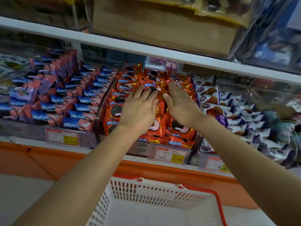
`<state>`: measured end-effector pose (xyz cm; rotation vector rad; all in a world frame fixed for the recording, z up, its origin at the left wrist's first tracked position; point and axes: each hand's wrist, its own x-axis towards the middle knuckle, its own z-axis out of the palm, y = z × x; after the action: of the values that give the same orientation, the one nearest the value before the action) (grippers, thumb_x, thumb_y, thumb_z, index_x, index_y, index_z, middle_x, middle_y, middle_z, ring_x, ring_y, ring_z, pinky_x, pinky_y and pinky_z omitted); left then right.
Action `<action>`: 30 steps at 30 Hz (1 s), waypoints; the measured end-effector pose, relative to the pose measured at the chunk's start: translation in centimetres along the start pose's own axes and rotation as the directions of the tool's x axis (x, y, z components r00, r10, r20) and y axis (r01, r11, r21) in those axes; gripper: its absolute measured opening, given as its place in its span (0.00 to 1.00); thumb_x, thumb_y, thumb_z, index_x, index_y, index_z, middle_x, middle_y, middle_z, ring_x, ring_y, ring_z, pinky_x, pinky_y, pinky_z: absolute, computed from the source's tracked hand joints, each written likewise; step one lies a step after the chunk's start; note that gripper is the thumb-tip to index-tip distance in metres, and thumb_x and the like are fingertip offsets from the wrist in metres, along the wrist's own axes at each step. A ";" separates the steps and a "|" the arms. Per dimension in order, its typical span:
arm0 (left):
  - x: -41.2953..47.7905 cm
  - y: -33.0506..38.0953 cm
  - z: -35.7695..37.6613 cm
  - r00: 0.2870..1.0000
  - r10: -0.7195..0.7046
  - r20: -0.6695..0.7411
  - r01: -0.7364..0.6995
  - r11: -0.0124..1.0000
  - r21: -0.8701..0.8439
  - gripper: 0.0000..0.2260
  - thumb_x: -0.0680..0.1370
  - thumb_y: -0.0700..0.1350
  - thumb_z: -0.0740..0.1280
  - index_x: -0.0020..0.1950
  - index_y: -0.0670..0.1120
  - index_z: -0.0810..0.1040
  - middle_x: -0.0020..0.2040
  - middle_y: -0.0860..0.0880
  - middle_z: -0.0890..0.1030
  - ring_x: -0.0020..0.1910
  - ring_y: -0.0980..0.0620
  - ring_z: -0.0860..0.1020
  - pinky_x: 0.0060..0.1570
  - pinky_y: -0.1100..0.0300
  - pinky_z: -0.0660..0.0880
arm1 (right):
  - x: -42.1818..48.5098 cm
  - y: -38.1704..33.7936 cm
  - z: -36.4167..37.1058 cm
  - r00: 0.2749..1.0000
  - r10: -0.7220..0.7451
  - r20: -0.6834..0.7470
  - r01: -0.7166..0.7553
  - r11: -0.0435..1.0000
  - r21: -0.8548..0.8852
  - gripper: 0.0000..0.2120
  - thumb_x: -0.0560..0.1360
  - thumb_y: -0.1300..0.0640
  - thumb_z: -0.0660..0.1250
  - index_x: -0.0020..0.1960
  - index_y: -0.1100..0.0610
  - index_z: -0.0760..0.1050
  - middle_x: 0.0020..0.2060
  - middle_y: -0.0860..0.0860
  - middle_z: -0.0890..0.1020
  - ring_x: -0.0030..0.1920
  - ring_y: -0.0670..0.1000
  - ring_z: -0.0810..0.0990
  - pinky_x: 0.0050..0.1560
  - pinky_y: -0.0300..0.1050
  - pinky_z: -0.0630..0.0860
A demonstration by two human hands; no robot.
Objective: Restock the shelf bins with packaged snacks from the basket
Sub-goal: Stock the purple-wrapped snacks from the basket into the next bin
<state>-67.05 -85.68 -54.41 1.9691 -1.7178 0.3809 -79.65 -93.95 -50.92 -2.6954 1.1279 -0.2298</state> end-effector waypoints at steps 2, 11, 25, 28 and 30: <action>0.1 -0.1 -0.8 0.996 -0.026 0.084 0.034 0.995 -0.096 0.25 0.81 0.51 0.44 0.72 0.45 0.69 0.69 0.44 0.73 0.73 0.44 0.64 0.72 0.49 0.57 | -0.6 -0.6 -1.0 0.997 0.005 -0.072 0.002 0.995 0.103 0.27 0.83 0.48 0.44 0.77 0.61 0.47 0.77 0.56 0.51 0.77 0.51 0.47 0.73 0.41 0.42; -5.2 0.7 -3.3 0.966 0.257 -0.007 -0.257 0.966 0.020 0.13 0.77 0.46 0.59 0.57 0.43 0.78 0.50 0.46 0.77 0.50 0.47 0.74 0.52 0.55 0.66 | -9.1 0.8 0.8 0.939 -0.149 -0.311 0.052 0.953 -0.297 0.25 0.61 0.56 0.81 0.54 0.62 0.78 0.44 0.57 0.80 0.44 0.60 0.80 0.43 0.53 0.79; -6.1 -0.1 -3.1 0.939 0.307 0.153 -0.322 0.943 0.082 0.29 0.63 0.35 0.80 0.62 0.44 0.78 0.57 0.44 0.78 0.56 0.45 0.78 0.46 0.52 0.79 | -8.8 2.0 -1.5 0.961 -0.085 -0.265 0.097 0.995 0.031 0.21 0.74 0.60 0.69 0.67 0.55 0.71 0.61 0.52 0.77 0.62 0.53 0.74 0.58 0.46 0.73; -6.1 0.0 -3.2 0.940 0.319 0.121 -0.327 0.943 0.055 0.27 0.64 0.37 0.80 0.62 0.44 0.78 0.57 0.44 0.79 0.56 0.45 0.78 0.45 0.52 0.79 | -9.0 2.0 -2.3 0.951 -0.053 -0.306 0.101 0.985 0.142 0.21 0.75 0.59 0.69 0.66 0.53 0.71 0.61 0.50 0.77 0.61 0.50 0.74 0.58 0.44 0.74; -6.2 0.2 -3.5 0.940 0.330 0.087 -0.330 0.944 -0.009 0.23 0.69 0.39 0.76 0.63 0.43 0.77 0.58 0.44 0.79 0.57 0.45 0.78 0.47 0.51 0.79 | -9.2 2.0 -2.1 0.956 -0.065 -0.287 0.104 0.987 0.125 0.21 0.75 0.59 0.69 0.66 0.54 0.71 0.61 0.50 0.77 0.61 0.51 0.75 0.58 0.46 0.74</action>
<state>-67.93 -78.61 -54.66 1.7208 -2.1131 0.4191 -87.82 -89.01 -49.95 -2.6467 1.0225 -0.7004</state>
